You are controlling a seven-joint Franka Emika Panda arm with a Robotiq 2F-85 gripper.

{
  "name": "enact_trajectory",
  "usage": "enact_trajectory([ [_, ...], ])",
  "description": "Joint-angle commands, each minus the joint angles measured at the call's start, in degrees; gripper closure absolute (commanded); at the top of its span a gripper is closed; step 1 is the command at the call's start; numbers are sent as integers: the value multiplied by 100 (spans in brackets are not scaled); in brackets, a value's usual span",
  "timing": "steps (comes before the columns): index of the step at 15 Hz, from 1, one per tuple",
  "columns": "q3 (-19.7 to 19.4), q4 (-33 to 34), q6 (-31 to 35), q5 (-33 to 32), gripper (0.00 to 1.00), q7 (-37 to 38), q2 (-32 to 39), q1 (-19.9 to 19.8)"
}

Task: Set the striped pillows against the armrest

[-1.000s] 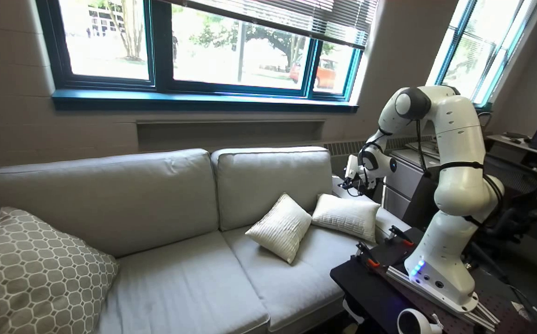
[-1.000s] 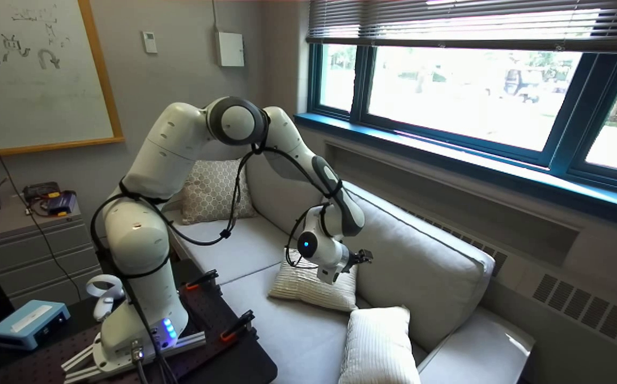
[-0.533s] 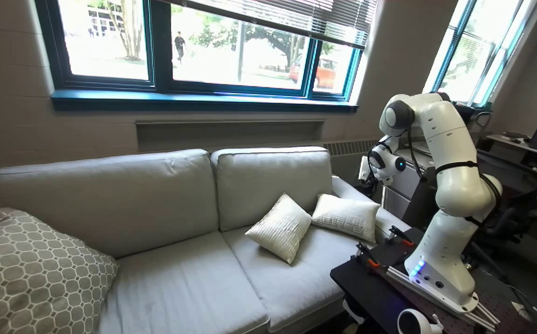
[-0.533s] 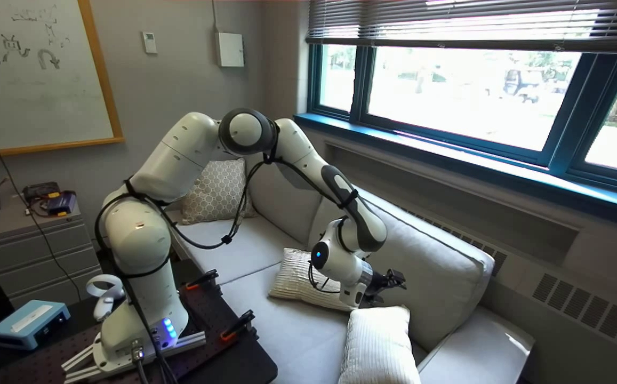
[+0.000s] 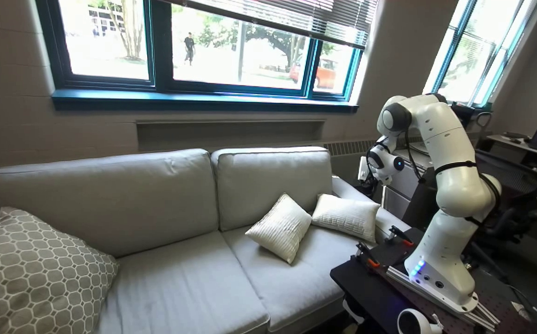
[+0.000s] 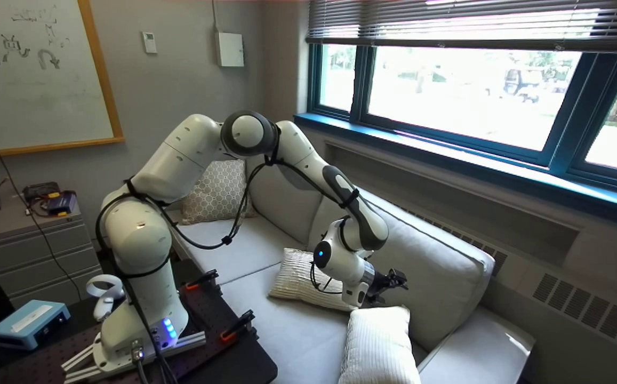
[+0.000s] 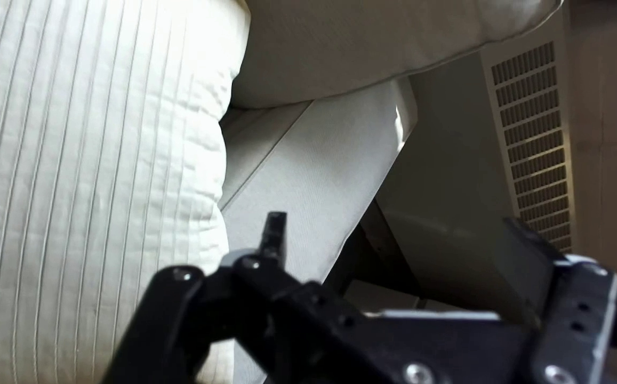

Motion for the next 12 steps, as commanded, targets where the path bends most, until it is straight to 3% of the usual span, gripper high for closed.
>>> enact_trajectory([
  [1,92,-73,-150,-17,0,-254,21,136],
  [5,166,559,429,-37,0,-315,548,269],
  [8,291,1261,1032,-534,0,119,1007,190],
  [10,552,1796,1537,-1283,0,819,1305,-32],
  [12,1219,2202,1987,-2413,0,1721,1467,-537],
])
